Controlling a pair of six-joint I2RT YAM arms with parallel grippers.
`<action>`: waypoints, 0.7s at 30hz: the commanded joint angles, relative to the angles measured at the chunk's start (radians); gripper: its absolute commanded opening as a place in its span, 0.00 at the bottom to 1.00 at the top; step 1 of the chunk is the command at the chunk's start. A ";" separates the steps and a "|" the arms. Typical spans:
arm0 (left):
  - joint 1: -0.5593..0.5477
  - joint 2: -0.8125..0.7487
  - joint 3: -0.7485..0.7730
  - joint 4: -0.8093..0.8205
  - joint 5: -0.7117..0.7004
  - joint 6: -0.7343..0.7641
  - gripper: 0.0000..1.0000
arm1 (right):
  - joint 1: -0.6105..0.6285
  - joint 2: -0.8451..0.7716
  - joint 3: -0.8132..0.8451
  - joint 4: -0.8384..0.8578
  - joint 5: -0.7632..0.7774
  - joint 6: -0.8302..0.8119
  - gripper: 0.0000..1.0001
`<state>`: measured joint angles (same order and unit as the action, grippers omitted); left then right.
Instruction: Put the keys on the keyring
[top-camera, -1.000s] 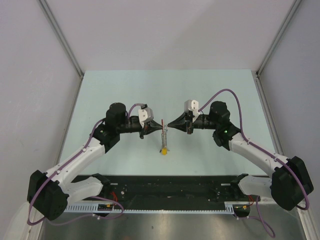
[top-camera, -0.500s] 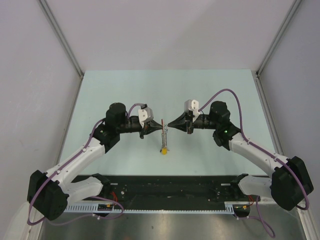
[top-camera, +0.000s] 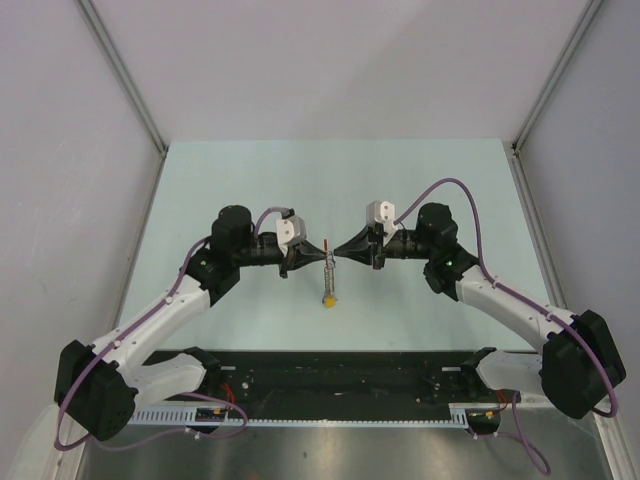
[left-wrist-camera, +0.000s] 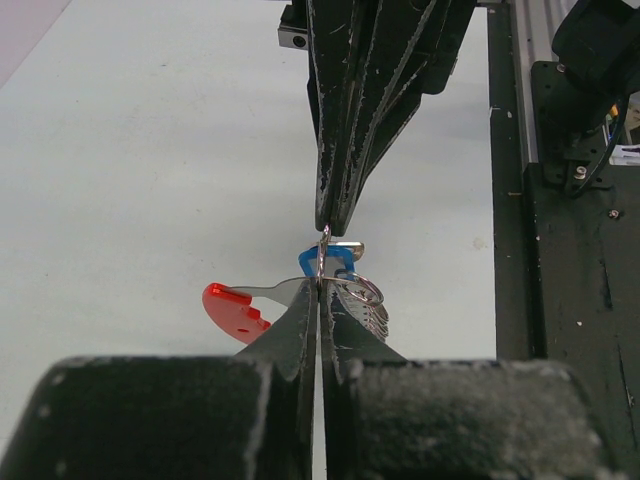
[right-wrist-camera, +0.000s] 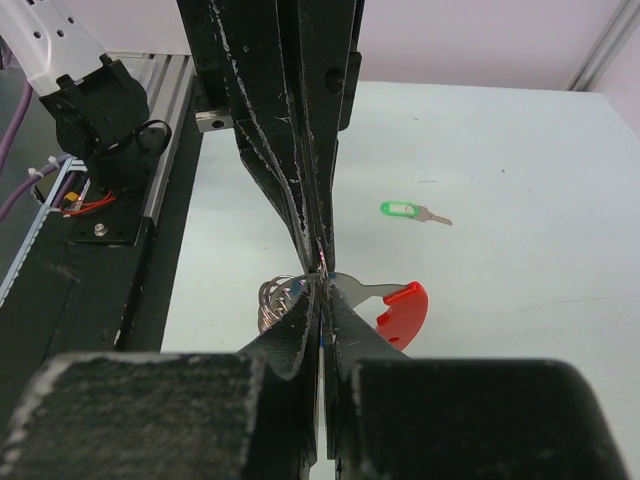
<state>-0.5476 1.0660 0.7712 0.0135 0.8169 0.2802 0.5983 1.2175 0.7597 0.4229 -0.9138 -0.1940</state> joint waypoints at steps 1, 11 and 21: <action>-0.005 -0.017 0.010 0.052 0.042 -0.003 0.00 | 0.005 -0.006 0.036 0.031 -0.007 -0.004 0.00; -0.005 -0.008 0.022 0.045 -0.002 -0.029 0.00 | 0.012 -0.013 0.036 0.025 -0.019 -0.015 0.00; -0.012 0.002 0.043 0.005 -0.036 -0.032 0.01 | 0.026 -0.015 0.038 0.025 0.000 -0.024 0.00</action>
<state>-0.5499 1.0664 0.7723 0.0029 0.7948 0.2611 0.6086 1.2175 0.7597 0.4206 -0.9119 -0.2035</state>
